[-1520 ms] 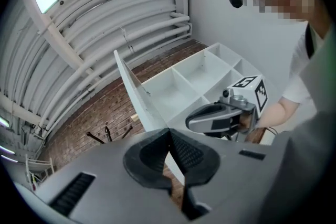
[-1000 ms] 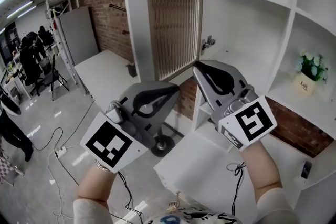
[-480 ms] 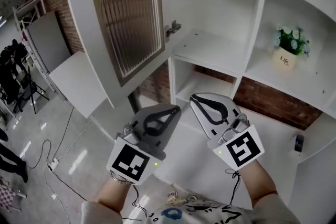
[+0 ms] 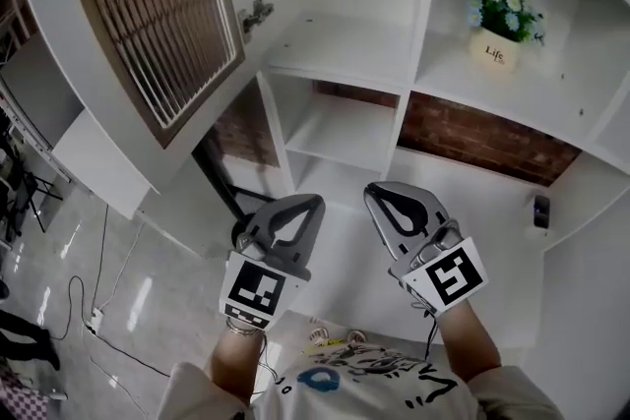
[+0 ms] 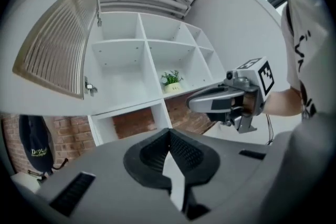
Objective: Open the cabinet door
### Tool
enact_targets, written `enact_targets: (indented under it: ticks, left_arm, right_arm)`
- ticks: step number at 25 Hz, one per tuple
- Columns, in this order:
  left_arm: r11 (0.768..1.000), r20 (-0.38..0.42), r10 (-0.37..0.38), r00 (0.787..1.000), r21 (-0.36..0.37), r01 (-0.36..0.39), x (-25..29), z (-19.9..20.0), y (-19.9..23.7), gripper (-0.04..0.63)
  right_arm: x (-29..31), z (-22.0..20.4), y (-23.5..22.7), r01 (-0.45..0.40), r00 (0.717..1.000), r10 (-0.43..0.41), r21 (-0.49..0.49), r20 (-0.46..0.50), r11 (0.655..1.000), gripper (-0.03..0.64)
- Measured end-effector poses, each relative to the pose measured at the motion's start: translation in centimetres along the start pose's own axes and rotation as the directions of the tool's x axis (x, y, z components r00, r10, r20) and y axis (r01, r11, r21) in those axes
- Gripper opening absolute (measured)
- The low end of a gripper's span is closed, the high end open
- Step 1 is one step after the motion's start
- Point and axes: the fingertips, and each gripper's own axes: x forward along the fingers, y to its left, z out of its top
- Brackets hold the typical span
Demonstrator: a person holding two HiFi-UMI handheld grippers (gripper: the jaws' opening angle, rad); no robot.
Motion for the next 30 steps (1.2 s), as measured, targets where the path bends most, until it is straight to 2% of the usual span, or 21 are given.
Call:
enact_targets:
  ticks: [7,9,15,23,30]
  left_arm:
    - [0.989,-0.042,-0.070,0.997,-0.134,0.064,0.9,-4.0,-2.9,0.015]
    - [0.985,-0.035,-0.097,0.995,-0.144,0.091,1.0,-4.5,-3.8,0.015]
    - [0.980,-0.049,-0.176,0.983,-0.108,0.170,1.1,-5.7,-6.7,0.015]
    - [0.958,-0.041,-0.199,0.979,-0.218,0.186,2.3,-8.6,-9.1,0.015]
    - [0.923,-0.004,-0.301,0.954,-0.252,0.290,3.4,-8.6,-11.5,0.015]
  right_arm:
    - [-3.4,-4.8,0.2,0.073,0.994,-0.064,0.095,-0.094,0.993,0.029]
    - [-4.4,-5.9,0.2,0.097,0.990,-0.084,0.120,-0.110,0.988,0.029]
    - [-7.2,-9.2,1.1,0.150,0.980,-0.116,0.219,-0.159,0.964,0.029]
    - [-9.9,-12.7,1.9,0.186,0.964,-0.124,0.262,-0.234,0.947,0.029]
    - [-11.5,-14.1,1.7,0.193,0.956,-0.106,0.316,-0.272,0.929,0.027]
